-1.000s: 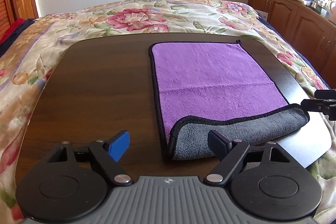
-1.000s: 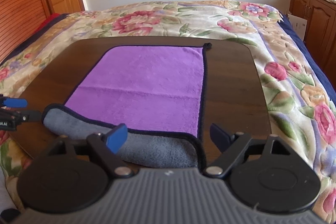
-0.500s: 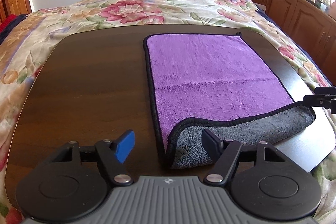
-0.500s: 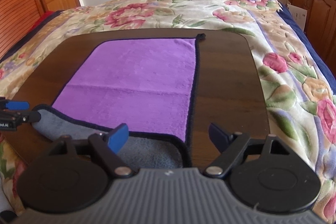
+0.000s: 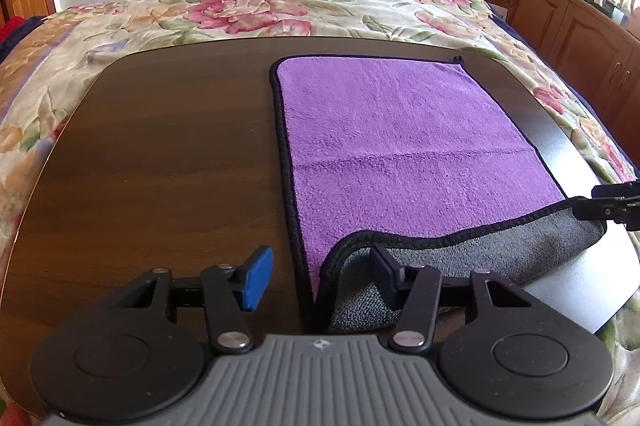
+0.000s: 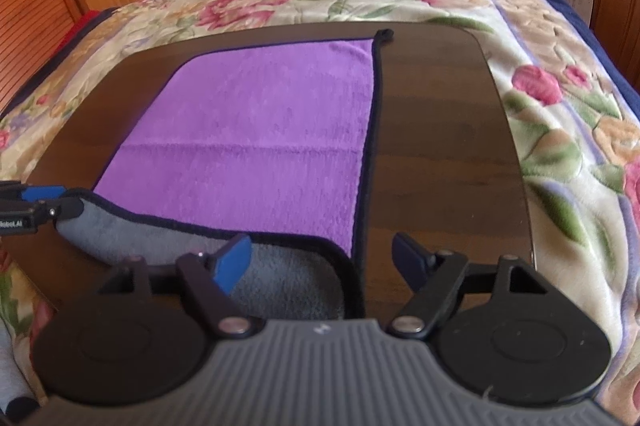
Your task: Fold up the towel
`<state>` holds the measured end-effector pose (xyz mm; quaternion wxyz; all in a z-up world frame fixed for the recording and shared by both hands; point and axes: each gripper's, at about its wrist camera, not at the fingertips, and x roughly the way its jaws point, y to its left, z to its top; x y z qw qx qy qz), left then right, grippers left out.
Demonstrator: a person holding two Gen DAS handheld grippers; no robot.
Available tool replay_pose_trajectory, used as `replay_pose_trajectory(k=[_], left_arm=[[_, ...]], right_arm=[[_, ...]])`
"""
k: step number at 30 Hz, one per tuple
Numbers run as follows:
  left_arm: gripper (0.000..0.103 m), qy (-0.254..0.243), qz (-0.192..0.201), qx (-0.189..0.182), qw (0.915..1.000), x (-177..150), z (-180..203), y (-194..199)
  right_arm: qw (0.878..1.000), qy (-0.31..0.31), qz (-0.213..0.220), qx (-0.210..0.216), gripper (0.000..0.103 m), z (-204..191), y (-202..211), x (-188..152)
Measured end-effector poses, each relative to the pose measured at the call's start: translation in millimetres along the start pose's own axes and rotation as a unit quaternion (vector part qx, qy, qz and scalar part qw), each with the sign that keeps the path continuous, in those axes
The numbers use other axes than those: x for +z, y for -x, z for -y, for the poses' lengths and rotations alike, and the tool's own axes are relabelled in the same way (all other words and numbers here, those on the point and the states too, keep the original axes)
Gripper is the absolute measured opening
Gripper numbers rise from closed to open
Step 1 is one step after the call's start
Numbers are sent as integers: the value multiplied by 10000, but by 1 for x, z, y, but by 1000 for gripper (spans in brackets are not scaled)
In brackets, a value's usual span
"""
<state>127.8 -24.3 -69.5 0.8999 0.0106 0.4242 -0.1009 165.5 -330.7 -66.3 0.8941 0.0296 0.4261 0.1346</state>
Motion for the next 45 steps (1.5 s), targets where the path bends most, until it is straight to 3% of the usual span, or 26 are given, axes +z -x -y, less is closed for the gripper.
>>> replay_pose_trajectory(k=[9,11,23,29,35,45], left_arm=[[42,6,-38,-63,10000,0,1,-2],[39,8,-40,-71,10000,0,1,-3],[33,16,-91,-98,9999,-1,2,-6],[19,-11,-115,-142,9998,-2,3,-7],[6,-14,-93,-158,9998,-2,3,-7],[4,33,-55,-224,9997,-2,1,-5]], right_arm=[[9997,-83,-186,157,76,3,-6,-1],[9995,-95,-226,222,66,4,-7,-1],[9993,-64,-283,243,40,7,-8,-2],[9994,-38,-302,183,16,9,-8,-2],[9994,-21,-289,187,10,9,-7,-2],[9995,21,-187,243,5,7,-2,-1]])
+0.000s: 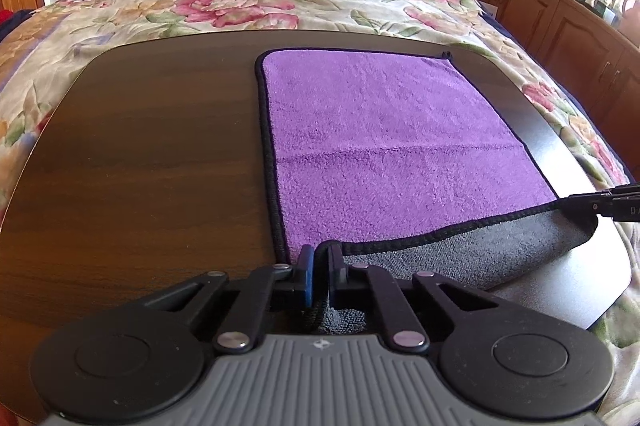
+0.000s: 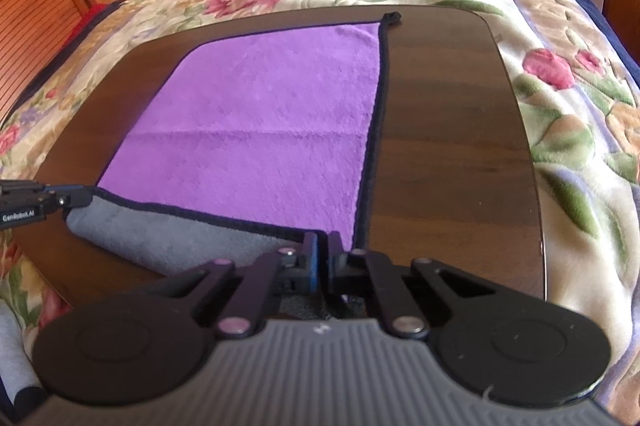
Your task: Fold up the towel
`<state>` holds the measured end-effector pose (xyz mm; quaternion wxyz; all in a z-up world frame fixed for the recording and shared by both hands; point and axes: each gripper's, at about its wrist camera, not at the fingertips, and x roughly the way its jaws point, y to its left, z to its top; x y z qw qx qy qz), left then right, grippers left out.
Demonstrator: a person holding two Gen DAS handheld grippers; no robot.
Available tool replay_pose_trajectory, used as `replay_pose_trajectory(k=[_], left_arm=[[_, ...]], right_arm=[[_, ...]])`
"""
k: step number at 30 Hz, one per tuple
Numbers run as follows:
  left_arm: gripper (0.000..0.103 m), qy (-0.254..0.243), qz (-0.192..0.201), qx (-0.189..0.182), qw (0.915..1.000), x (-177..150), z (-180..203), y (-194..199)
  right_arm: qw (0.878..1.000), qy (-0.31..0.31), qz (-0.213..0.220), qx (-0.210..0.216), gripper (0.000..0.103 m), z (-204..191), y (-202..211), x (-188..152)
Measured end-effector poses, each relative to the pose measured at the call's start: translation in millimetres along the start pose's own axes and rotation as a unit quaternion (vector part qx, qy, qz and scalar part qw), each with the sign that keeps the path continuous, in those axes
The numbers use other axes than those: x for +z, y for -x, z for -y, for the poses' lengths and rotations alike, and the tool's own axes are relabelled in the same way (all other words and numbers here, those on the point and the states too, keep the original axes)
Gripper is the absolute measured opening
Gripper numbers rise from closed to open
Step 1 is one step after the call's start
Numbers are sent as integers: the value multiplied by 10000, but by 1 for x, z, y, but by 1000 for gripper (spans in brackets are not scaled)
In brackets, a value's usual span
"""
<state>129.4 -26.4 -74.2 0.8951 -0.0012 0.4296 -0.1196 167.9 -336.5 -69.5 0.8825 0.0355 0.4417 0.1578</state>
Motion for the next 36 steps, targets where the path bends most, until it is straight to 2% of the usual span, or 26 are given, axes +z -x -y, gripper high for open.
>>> replay_pose_trajectory(k=[22,36], left_arm=[[3,-110,225,5,9997,15,3,3],[2,3,362,-15,9993,31,-4,-2]], right_arm=[[9976,212,656,-10,5,-6,12,15],[9962,299,817,53,5,-1,4,30]])
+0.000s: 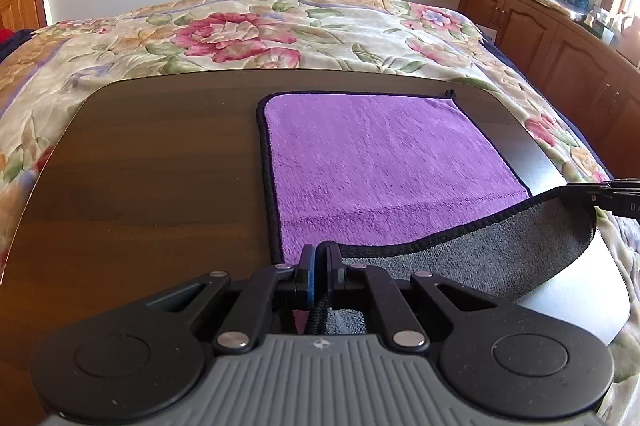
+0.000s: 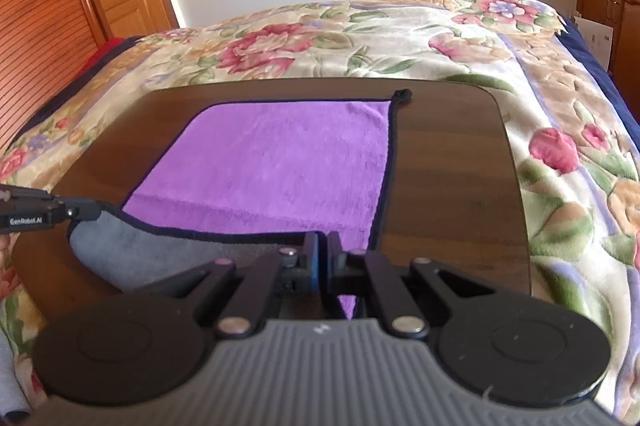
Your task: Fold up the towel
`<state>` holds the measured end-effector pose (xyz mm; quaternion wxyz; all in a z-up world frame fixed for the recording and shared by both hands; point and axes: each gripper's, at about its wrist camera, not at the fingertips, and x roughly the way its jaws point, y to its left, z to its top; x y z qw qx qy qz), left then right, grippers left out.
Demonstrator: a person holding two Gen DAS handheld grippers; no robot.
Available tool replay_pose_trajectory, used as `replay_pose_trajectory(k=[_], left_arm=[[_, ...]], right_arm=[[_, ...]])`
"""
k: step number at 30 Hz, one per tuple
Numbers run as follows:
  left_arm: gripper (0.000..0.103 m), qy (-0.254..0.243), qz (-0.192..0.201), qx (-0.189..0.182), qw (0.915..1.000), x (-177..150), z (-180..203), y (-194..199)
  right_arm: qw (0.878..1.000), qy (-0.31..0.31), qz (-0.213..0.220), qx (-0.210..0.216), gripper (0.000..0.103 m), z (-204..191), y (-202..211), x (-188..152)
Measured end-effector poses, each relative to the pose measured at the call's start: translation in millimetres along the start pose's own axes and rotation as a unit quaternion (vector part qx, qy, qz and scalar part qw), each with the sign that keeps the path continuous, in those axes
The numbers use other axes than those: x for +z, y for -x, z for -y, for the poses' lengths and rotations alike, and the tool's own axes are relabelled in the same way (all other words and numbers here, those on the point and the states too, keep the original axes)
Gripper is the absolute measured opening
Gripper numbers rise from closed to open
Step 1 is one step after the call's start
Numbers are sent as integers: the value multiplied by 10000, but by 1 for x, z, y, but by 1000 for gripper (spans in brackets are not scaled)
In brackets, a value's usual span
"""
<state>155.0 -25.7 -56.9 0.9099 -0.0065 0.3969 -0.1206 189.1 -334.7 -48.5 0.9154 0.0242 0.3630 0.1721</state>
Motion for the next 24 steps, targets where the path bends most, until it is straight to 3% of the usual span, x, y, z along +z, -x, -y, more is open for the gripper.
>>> replay_pose_trajectory(k=[24], left_arm=[[2,162,254,-83,9995,27,-8,-3]], right_arm=[[9994,28,307,123,4,6,-3,22]])
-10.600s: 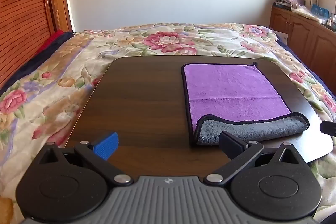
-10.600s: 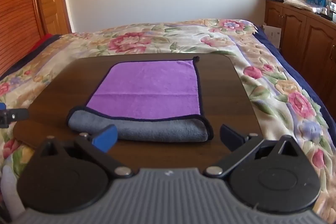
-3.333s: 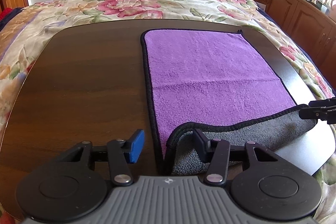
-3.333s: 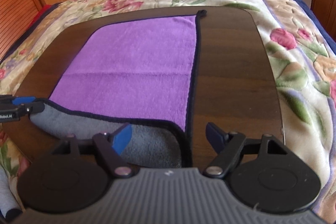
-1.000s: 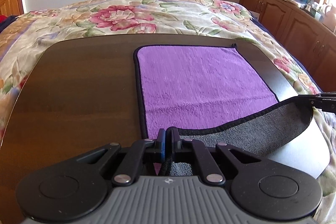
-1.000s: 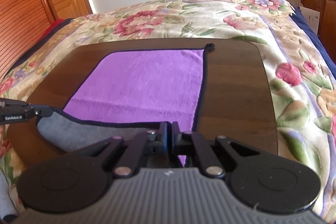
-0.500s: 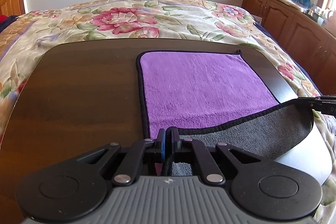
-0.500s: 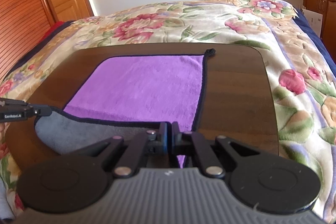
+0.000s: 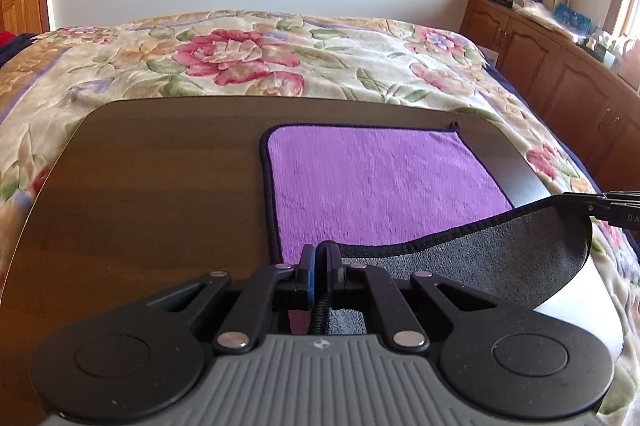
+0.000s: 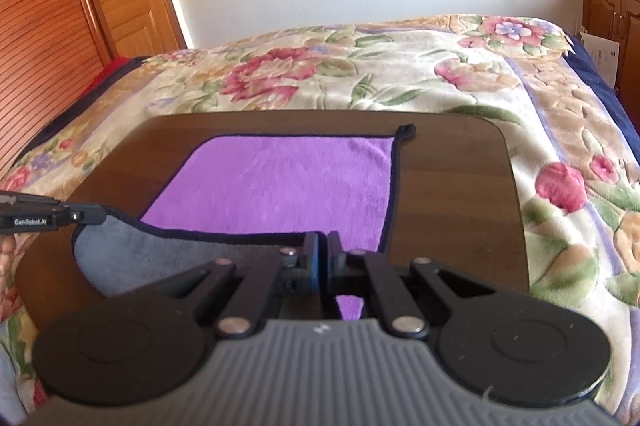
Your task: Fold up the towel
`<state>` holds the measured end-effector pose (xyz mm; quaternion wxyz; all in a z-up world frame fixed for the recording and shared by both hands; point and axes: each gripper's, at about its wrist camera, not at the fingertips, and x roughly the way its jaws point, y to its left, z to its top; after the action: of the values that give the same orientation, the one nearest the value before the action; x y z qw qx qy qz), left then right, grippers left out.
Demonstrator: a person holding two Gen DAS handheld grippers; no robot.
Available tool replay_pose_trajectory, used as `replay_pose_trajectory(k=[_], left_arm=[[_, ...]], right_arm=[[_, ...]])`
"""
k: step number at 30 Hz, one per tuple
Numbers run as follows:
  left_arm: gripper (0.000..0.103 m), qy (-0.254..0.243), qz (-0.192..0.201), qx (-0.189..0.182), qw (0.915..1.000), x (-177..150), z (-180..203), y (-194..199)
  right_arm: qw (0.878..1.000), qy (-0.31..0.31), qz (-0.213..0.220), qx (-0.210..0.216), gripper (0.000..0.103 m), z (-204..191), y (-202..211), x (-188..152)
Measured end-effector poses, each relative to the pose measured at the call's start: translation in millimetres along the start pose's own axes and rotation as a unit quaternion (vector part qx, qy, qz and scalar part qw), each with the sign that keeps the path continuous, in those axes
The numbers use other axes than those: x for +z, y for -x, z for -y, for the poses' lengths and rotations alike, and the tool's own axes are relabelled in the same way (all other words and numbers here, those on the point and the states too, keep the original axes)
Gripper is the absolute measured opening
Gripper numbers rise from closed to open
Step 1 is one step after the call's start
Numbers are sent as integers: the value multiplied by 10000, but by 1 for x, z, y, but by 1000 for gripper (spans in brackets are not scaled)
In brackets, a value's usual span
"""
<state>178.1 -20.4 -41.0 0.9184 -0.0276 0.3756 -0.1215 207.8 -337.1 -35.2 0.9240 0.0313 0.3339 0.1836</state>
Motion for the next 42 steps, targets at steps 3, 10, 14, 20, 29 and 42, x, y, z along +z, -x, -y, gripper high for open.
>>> replay_pose_trajectory(k=[3,10,14,20,29,42], left_arm=[[2,2,40,14,10000,5,0,-1],[2,-2,56,43,10000,14,-3,-7],[2,-21,24,51,10000,19,-4,-11],[2,-116,-14,80,9999,24,-1,-17],[2,-145,-29,81,9999,36,-1,-23],[2,-168,23,120,9998,56,-5,-37]], right_arm=[[10000,14,61,-9,4,1,-1,4],[9998,137,125,-20,4,1,-7,13],[9997,226,61,-52,4,0,-12,15],[9995,309,25,-73,4,1,-17,19],[9993,377,29,-65,4,2,-24,25],[9987,485,166,-50,4,3,-34,42]])
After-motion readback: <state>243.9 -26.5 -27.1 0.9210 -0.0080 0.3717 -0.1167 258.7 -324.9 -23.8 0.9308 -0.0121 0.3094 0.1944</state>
